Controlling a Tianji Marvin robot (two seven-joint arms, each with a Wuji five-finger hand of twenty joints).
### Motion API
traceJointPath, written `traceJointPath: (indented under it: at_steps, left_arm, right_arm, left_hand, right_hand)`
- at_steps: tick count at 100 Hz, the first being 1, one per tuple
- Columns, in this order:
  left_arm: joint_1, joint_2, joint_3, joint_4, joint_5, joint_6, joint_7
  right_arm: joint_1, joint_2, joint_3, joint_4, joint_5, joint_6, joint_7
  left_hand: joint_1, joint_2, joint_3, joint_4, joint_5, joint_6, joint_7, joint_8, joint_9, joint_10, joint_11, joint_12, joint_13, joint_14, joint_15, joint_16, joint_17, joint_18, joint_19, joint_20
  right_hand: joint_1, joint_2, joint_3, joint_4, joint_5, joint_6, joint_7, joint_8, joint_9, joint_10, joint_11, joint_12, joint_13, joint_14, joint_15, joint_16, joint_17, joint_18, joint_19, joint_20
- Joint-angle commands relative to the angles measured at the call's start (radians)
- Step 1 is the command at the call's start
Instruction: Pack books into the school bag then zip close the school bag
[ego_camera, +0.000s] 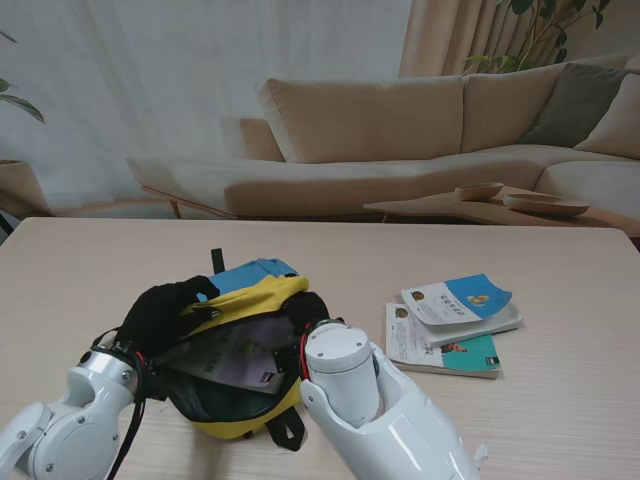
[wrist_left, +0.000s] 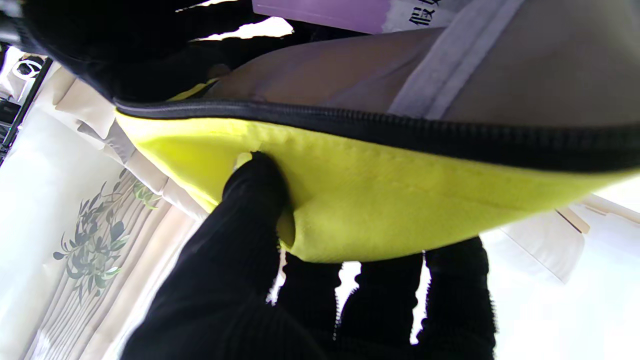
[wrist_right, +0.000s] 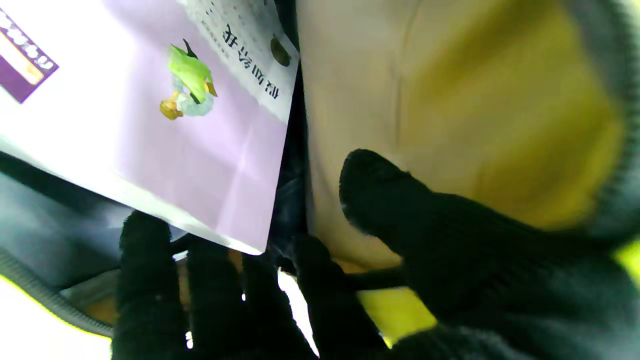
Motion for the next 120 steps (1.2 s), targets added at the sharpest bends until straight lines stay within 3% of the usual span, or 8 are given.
traceJointPath:
  at_steps: [1, 19, 42, 58, 74, 96, 120]
  left_arm:
    - [0.0, -0.005, 0.0, 0.003, -0.003, 0.01, -0.016]
    - [-0.008, -0.006, 0.003, 0.011, -0.011, 0.011, -0.016]
    - [-0.007, -0.006, 0.004, 0.011, -0.008, 0.012, -0.016]
    - [-0.006, -0.006, 0.006, 0.011, -0.008, 0.013, -0.015]
    - [-0.01, -0.004, 0.011, 0.012, -0.011, 0.016, -0.024]
    - [-0.02, -0.001, 0.017, 0.015, -0.02, 0.018, -0.045]
    - [0.004, 0.009, 0.023, -0.011, -0.017, 0.043, -0.105]
  right_arm:
    - [-0.02, 0.006, 0.003, -0.027, -0.011, -0.018, 0.015]
    - [-0.045, 0.023, 0.008, -0.057, -0.01, -0.043, 0.031]
    - [-0.072, 0.038, 0.0, -0.075, -0.076, -0.058, 0.05]
    - [-0.108, 0.068, 0.02, -0.114, -0.085, -0.087, 0.089]
    - [-0.171, 0.116, 0.063, -0.186, -0.083, -0.117, 0.165]
    - [-0.276, 0.203, 0.153, -0.287, -0.125, -0.162, 0.348]
    - [-0.373, 0.263, 0.27, -0.353, -0.186, -0.258, 0.471]
  left_hand:
    - [0.073, 0.084, 0.011, 0.019, 0.013, -0.062, 0.093, 0.05, 0.022, -0.009, 0.026, 0.009, 0.003, 0.036, -0.008, 0.006, -0.012, -0.002, 0.025, 0.003]
    - [0.072, 0.084, 0.012, 0.019, 0.015, -0.062, 0.094, 0.05, 0.021, -0.011, 0.026, 0.009, 0.004, 0.036, -0.007, 0.006, -0.011, -0.003, 0.025, 0.003]
    - [0.072, 0.084, 0.014, 0.018, 0.015, -0.063, 0.094, 0.051, 0.023, -0.016, 0.027, 0.009, 0.004, 0.035, -0.007, 0.006, -0.01, -0.002, 0.026, 0.004]
    - [0.072, 0.084, 0.014, 0.018, 0.014, -0.062, 0.093, 0.051, 0.023, -0.011, 0.027, 0.009, 0.002, 0.036, -0.008, 0.006, -0.012, -0.004, 0.025, 0.003]
    - [0.071, 0.085, 0.014, 0.018, 0.013, -0.064, 0.093, 0.051, 0.02, -0.019, 0.027, 0.009, 0.001, 0.036, -0.009, 0.006, -0.014, -0.004, 0.024, 0.003]
    - [0.071, 0.086, 0.013, 0.019, 0.012, -0.065, 0.092, 0.051, 0.018, -0.02, 0.025, 0.009, -0.002, 0.034, -0.01, 0.005, -0.016, -0.006, 0.023, 0.002]
    - [0.062, 0.082, 0.012, 0.02, 0.006, -0.059, 0.08, 0.04, 0.01, -0.019, 0.016, 0.005, -0.014, 0.038, -0.022, 0.002, -0.03, -0.008, 0.015, -0.001]
  right_hand:
    - [-0.033, 0.015, -0.027, 0.03, -0.024, -0.004, -0.015, -0.016, -0.037, -0.025, 0.021, -0.009, -0.024, -0.021, -0.011, -0.016, -0.001, -0.048, -0.012, -0.009]
    - [-0.017, 0.088, -0.066, 0.034, -0.018, -0.043, -0.01, -0.012, -0.031, -0.078, 0.016, -0.012, -0.048, -0.061, -0.017, -0.019, -0.025, -0.084, -0.046, -0.009]
    - [-0.015, 0.102, -0.08, 0.04, -0.036, -0.032, -0.011, -0.006, -0.043, -0.073, -0.016, -0.026, -0.08, -0.061, -0.02, -0.022, -0.052, -0.091, -0.067, -0.004]
    - [-0.014, 0.106, -0.084, 0.04, -0.027, -0.028, -0.008, -0.001, -0.039, -0.064, -0.001, -0.018, -0.072, -0.052, -0.005, -0.014, -0.049, -0.085, -0.056, 0.003]
    - [-0.026, 0.107, -0.085, 0.041, -0.003, -0.025, 0.01, 0.022, -0.001, -0.051, 0.015, -0.011, -0.073, -0.035, 0.092, 0.042, -0.094, -0.075, 0.111, 0.031]
    - [-0.062, 0.111, -0.09, 0.046, 0.042, -0.026, 0.114, 0.13, 0.097, -0.042, 0.007, -0.003, -0.074, -0.026, 0.252, 0.13, -0.206, -0.078, 0.429, 0.213]
    - [-0.075, 0.108, -0.092, 0.049, 0.052, -0.038, 0.146, 0.185, 0.121, -0.054, 0.012, 0.002, -0.078, -0.032, 0.284, 0.148, -0.233, -0.086, 0.482, 0.26]
